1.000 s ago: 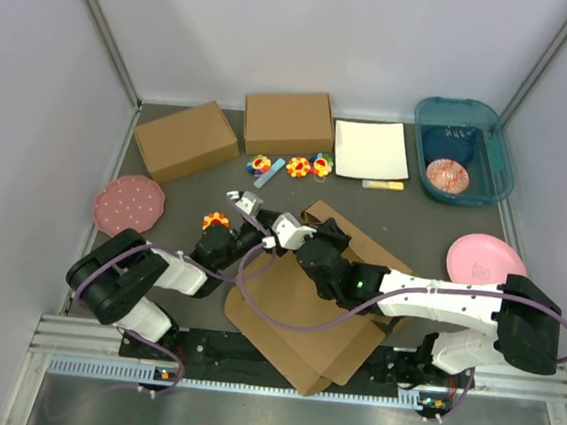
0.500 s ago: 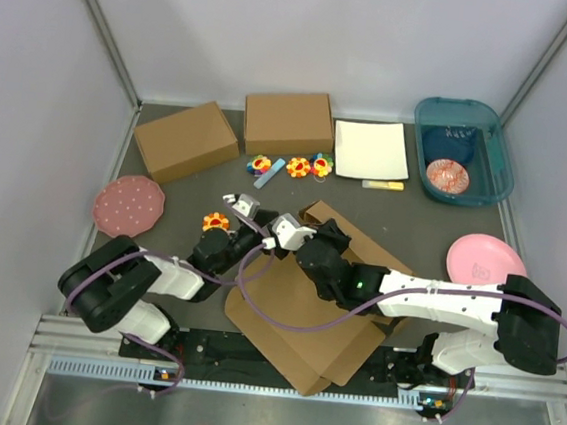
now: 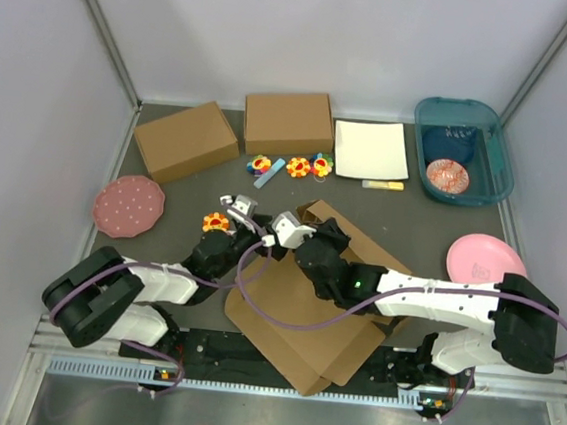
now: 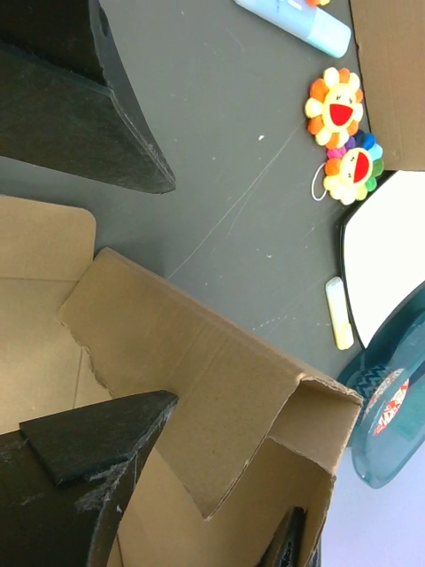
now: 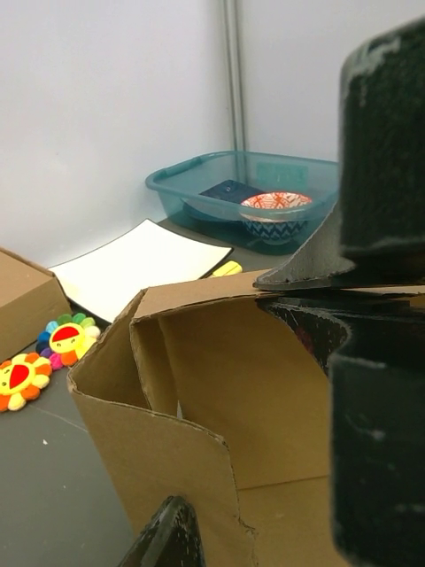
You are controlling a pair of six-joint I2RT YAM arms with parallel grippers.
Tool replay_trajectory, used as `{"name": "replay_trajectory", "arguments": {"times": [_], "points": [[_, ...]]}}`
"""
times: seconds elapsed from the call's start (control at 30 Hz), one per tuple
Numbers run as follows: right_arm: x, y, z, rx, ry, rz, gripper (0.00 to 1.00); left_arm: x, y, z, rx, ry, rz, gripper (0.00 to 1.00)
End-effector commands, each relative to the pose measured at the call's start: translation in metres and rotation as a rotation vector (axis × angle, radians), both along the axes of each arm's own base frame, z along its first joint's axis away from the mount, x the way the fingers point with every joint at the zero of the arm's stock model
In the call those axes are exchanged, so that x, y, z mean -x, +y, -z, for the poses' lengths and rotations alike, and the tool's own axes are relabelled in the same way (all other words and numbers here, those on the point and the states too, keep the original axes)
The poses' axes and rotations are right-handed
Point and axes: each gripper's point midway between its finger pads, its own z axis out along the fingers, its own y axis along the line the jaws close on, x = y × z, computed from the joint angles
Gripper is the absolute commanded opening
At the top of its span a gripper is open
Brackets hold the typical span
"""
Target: Fold the paper box
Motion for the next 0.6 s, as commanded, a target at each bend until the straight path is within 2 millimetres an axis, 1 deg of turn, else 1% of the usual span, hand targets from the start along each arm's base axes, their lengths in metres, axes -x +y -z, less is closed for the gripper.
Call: {"name": "replay_trajectory", "arguments": {"times": [0.0,0.03,0.1,0.13,0.23,0.27,0.33,0.37,0.43,0.47,0.5,0.57], "points": [[0.009,0.023,0.006,-0.090,0.074,-0.069,0.00,0.002,0.009,-0.007,0.016,-0.027,-0.043,0.99],[0.011,0.022,0.009,-0.074,0.094,-0.068,0.00,0.003,0.010,-0.011,0.021,-0.052,-0.044,0.99],[0.011,0.025,0.006,-0.090,0.103,-0.079,0.00,0.006,0.012,-0.014,0.018,-0.080,-0.040,0.99],[0.012,0.025,0.005,-0.095,0.108,-0.077,0.00,0.007,0.012,-0.019,0.020,-0.115,-0.039,0.99],[0.012,0.026,0.003,-0.106,0.116,-0.077,0.00,0.011,0.019,-0.021,0.001,-0.172,-0.050,0.99],[0.013,0.026,0.004,-0.102,0.122,-0.081,0.00,0.012,0.021,-0.027,0.017,-0.204,-0.056,0.99],[0.014,0.027,0.005,-0.114,0.131,-0.082,0.00,0.011,0.021,-0.029,0.012,-0.228,-0.058,0.99],[0.014,0.028,0.007,-0.111,0.140,-0.083,0.00,0.010,0.018,-0.034,0.021,-0.242,-0.053,0.99],[0.015,0.030,0.009,-0.124,0.153,-0.081,0.00,0.009,0.011,-0.031,0.012,-0.241,-0.030,0.99],[0.015,0.031,0.011,-0.122,0.160,-0.080,0.00,0.006,0.009,-0.036,0.018,-0.254,-0.030,0.99],[0.015,0.032,0.012,-0.122,0.164,-0.079,0.00,0.006,0.004,-0.032,0.005,-0.252,-0.019,0.99],[0.016,0.033,0.018,-0.124,0.177,-0.075,0.00,0.003,-0.001,-0.037,0.001,-0.274,-0.013,0.99]]}}
